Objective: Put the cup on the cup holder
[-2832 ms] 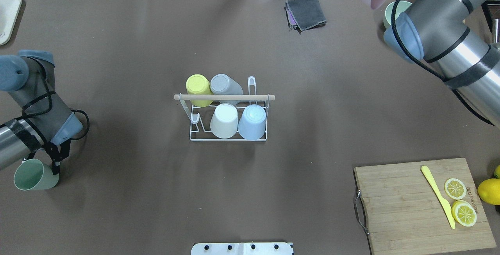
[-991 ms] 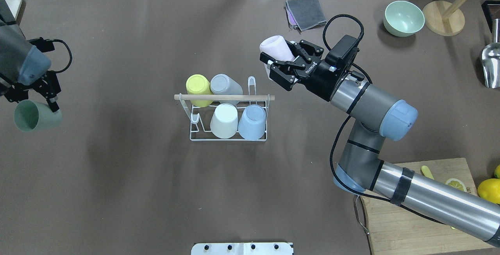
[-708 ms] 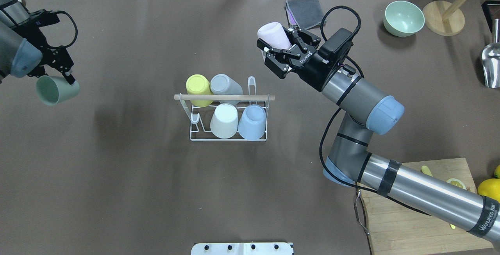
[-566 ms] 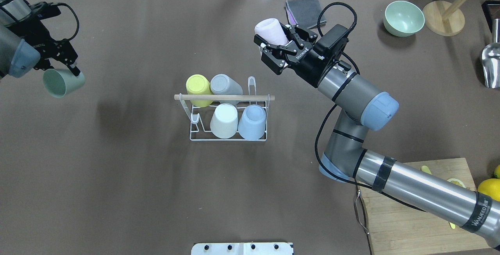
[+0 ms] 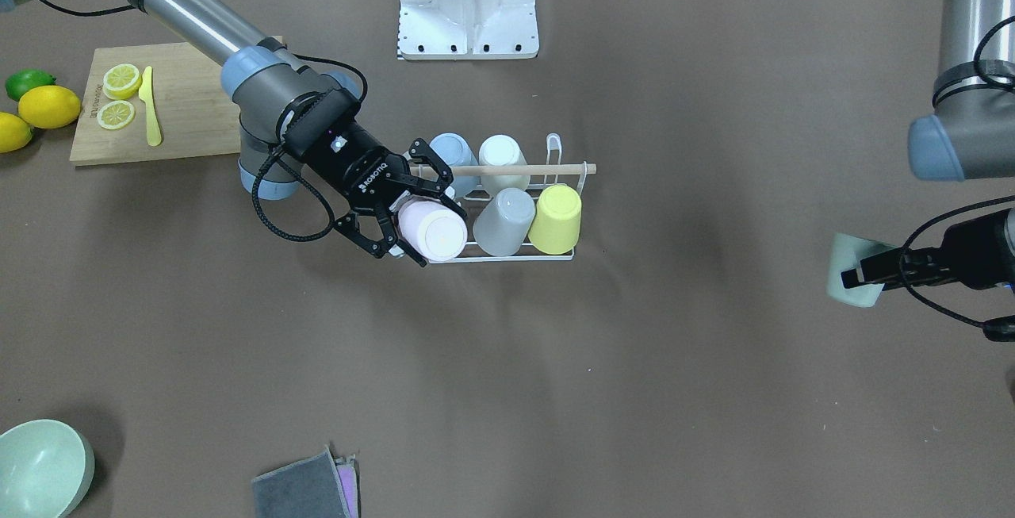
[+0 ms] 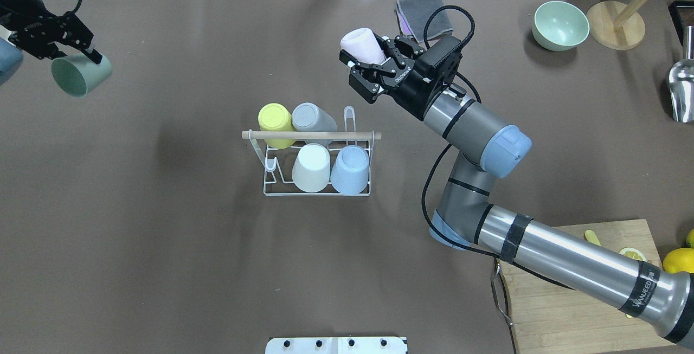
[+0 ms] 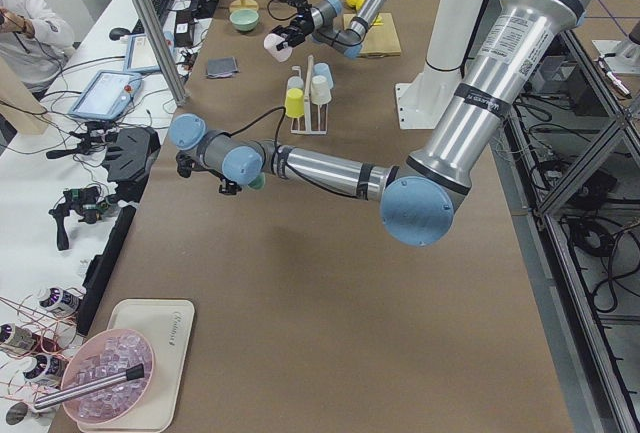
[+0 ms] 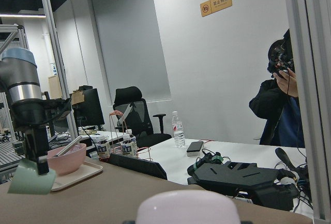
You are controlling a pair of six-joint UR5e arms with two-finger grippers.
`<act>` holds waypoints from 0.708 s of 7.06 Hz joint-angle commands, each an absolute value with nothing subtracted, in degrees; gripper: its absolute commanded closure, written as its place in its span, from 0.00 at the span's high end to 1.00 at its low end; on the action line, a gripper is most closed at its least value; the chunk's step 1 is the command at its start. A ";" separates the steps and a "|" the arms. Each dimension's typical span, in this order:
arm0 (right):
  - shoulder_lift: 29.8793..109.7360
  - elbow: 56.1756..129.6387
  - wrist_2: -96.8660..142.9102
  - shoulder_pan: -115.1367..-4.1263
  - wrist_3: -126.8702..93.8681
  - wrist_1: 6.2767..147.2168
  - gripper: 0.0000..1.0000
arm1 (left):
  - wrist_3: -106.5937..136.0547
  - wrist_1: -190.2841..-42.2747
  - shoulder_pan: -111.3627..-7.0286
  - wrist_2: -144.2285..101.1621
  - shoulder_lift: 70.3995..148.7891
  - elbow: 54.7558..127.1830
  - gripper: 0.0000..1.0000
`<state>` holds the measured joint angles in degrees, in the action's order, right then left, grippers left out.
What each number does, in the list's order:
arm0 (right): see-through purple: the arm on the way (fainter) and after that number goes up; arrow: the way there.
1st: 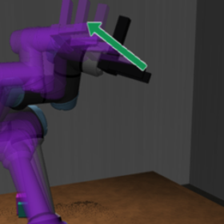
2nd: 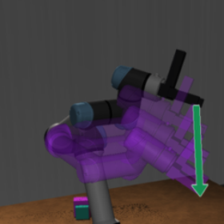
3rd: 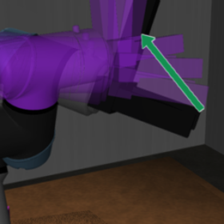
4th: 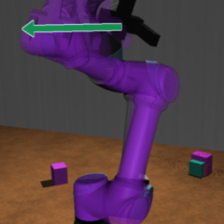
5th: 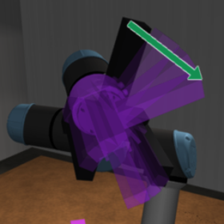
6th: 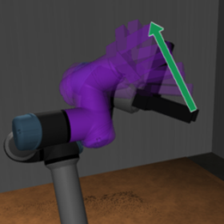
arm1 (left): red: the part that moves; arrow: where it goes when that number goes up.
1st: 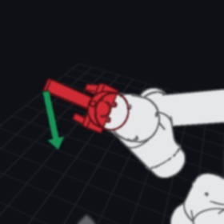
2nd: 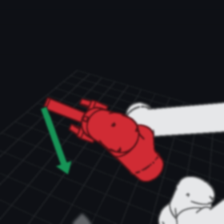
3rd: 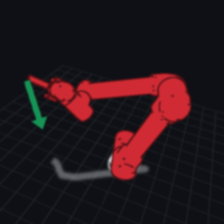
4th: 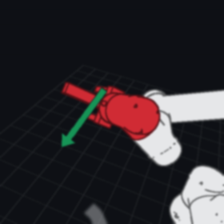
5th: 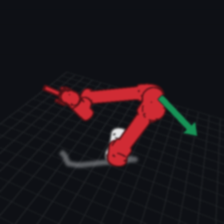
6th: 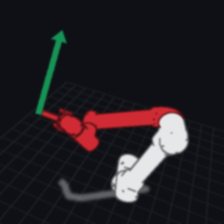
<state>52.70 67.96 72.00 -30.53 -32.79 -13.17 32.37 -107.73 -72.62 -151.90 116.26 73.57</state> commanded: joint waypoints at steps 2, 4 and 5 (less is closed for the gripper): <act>52.21 66.44 70.75 -28.48 -32.70 -15.38 0.00 | 43.82 -127.72 -73.30 -148.30 116.11 73.39 0.00; 51.86 66.44 70.31 -28.30 -32.70 -15.73 0.00 | 49.81 -139.77 -72.51 -140.04 116.19 73.21 0.00; 51.94 66.18 70.14 -27.43 -32.70 -16.43 0.00 | 53.66 -145.58 -72.07 -138.27 116.02 73.30 0.00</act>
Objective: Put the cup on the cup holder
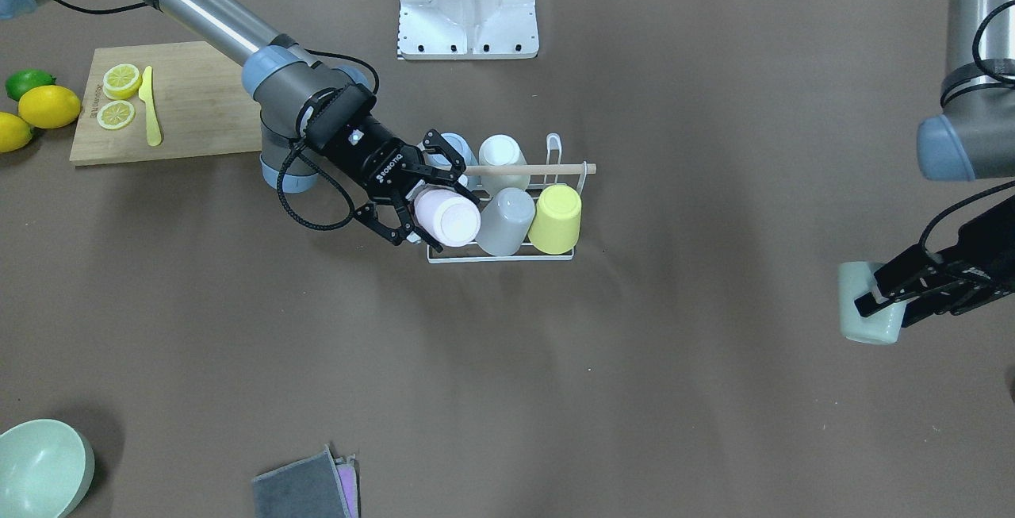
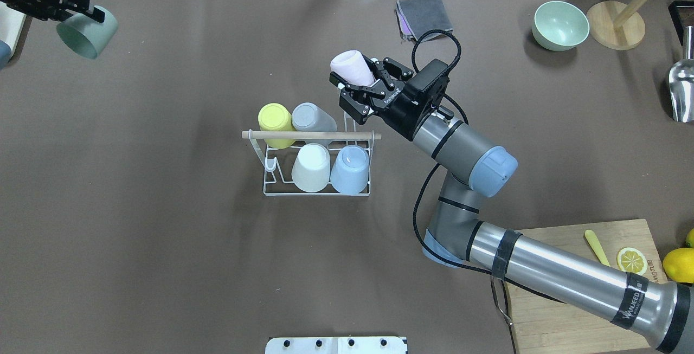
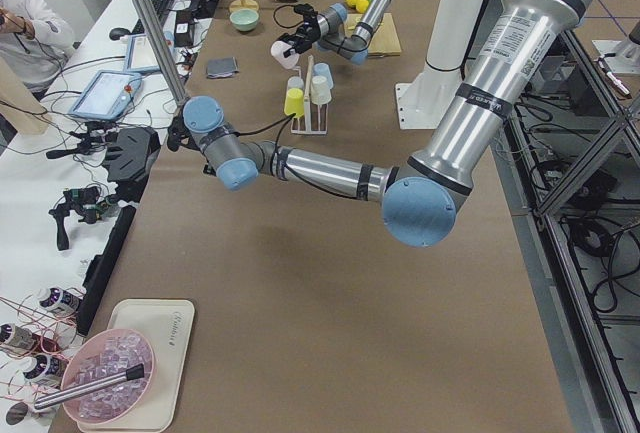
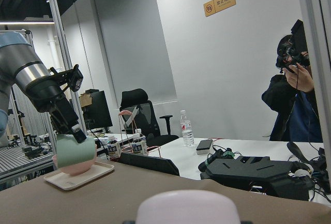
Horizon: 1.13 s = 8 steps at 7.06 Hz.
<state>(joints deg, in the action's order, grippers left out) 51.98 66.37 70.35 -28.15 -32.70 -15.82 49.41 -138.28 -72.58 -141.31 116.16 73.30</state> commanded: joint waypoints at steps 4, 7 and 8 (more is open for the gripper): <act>52.03 65.74 69.35 -25.93 -32.78 -17.31 0.00 | 68.87 -168.44 -66.90 -122.47 116.46 73.83 0.00; 52.21 65.83 69.61 -25.66 -33.13 -17.67 0.58 | 75.31 -182.08 -58.65 -107.82 116.11 75.74 0.00; 52.21 66.09 69.61 -25.66 -33.31 -17.67 1.00 | 76.80 -184.11 -56.19 -102.79 115.15 77.85 0.00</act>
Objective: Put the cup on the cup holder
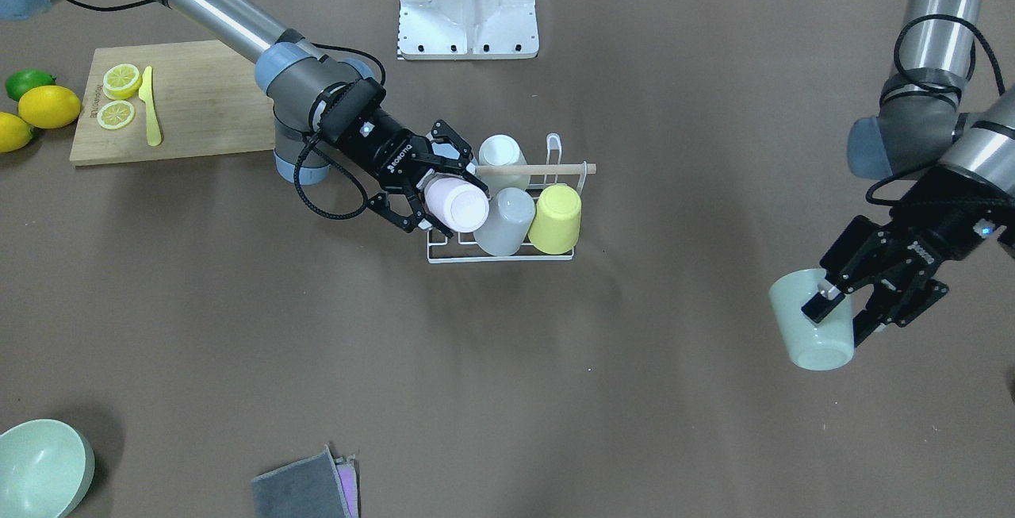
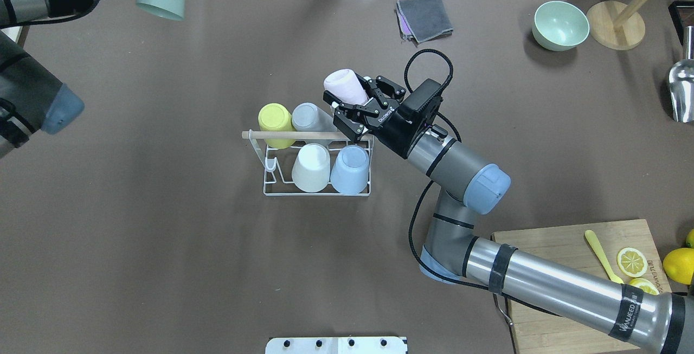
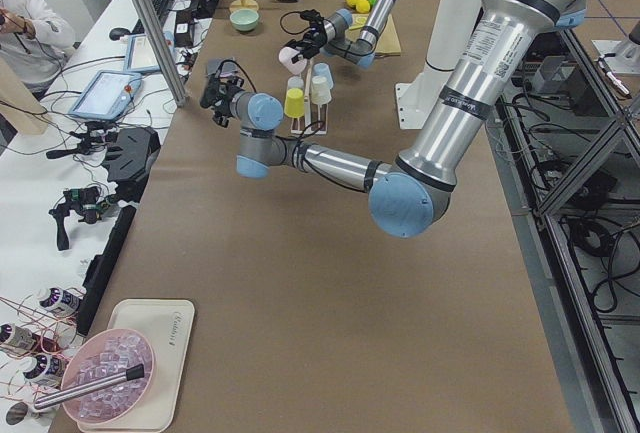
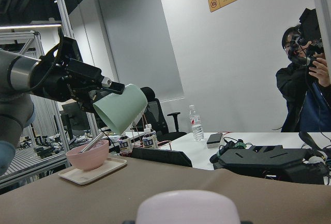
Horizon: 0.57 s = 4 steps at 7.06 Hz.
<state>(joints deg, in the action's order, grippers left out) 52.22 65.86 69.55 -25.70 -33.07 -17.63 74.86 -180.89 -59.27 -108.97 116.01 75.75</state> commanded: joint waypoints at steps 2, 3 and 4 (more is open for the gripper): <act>52.47 66.71 69.78 -26.27 -33.49 -17.67 1.00 | 81.02 -189.56 -55.63 -101.95 112.69 80.66 0.00; 52.47 66.88 69.87 -27.06 -33.57 -17.67 1.00 | 81.21 -189.67 -55.55 -100.56 110.85 83.47 0.00; 52.47 67.49 70.22 -28.72 -33.75 -17.67 1.00 | 81.47 -189.84 -55.46 -99.24 109.70 85.93 0.00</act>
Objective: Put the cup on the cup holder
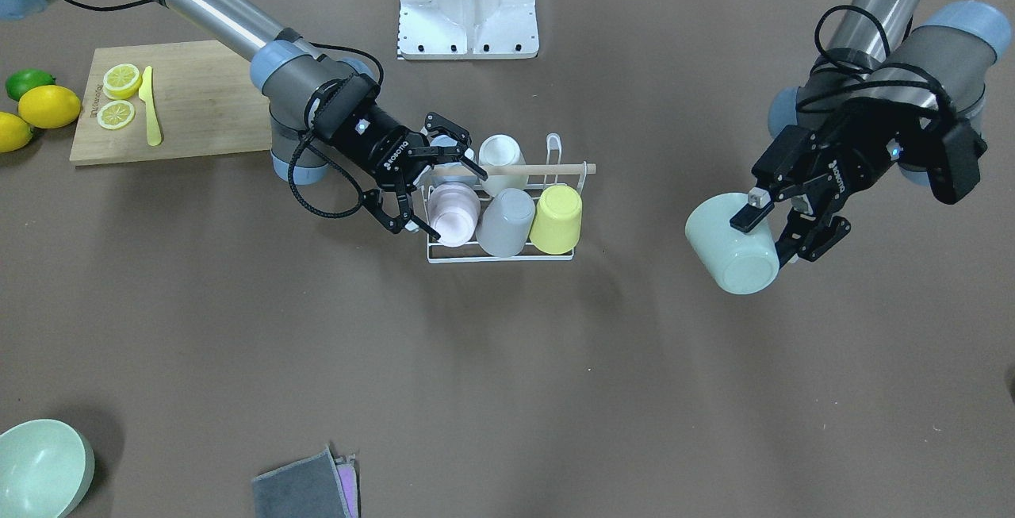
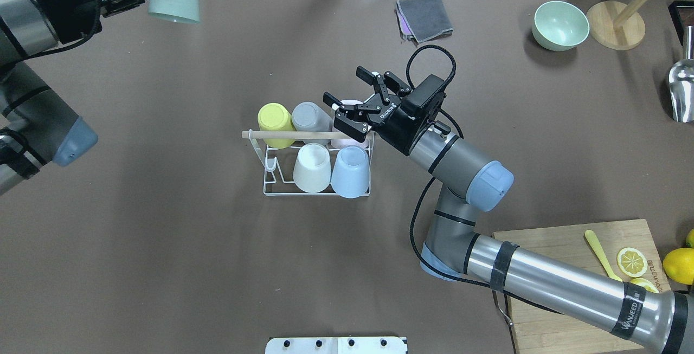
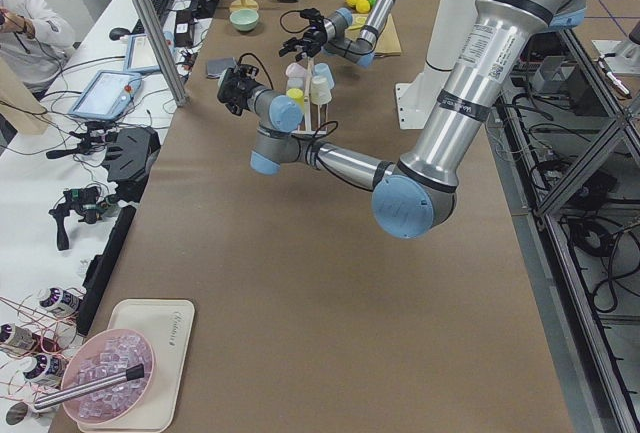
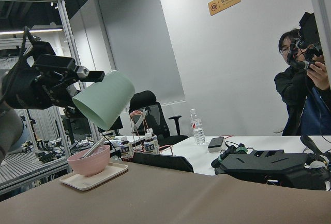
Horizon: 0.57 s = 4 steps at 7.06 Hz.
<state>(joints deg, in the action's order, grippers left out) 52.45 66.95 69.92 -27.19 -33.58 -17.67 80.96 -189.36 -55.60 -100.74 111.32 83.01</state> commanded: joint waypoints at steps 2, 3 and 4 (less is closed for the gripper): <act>53.08 70.74 74.43 -34.17 -35.41 -17.58 1.00 | 81.04 -190.02 -49.52 -91.80 107.15 91.12 0.00; 53.78 71.19 75.40 -35.93 -35.51 -17.49 1.00 | 80.60 -191.06 -46.44 -88.54 106.96 91.32 0.00; 54.40 71.80 75.58 -37.43 -35.51 -16.36 1.00 | 77.72 -191.16 -43.36 -87.98 106.96 91.84 0.00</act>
<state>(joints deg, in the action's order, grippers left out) 53.68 70.98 74.90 -35.38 -35.34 -17.24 80.05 -190.74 -47.09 -89.98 107.18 91.03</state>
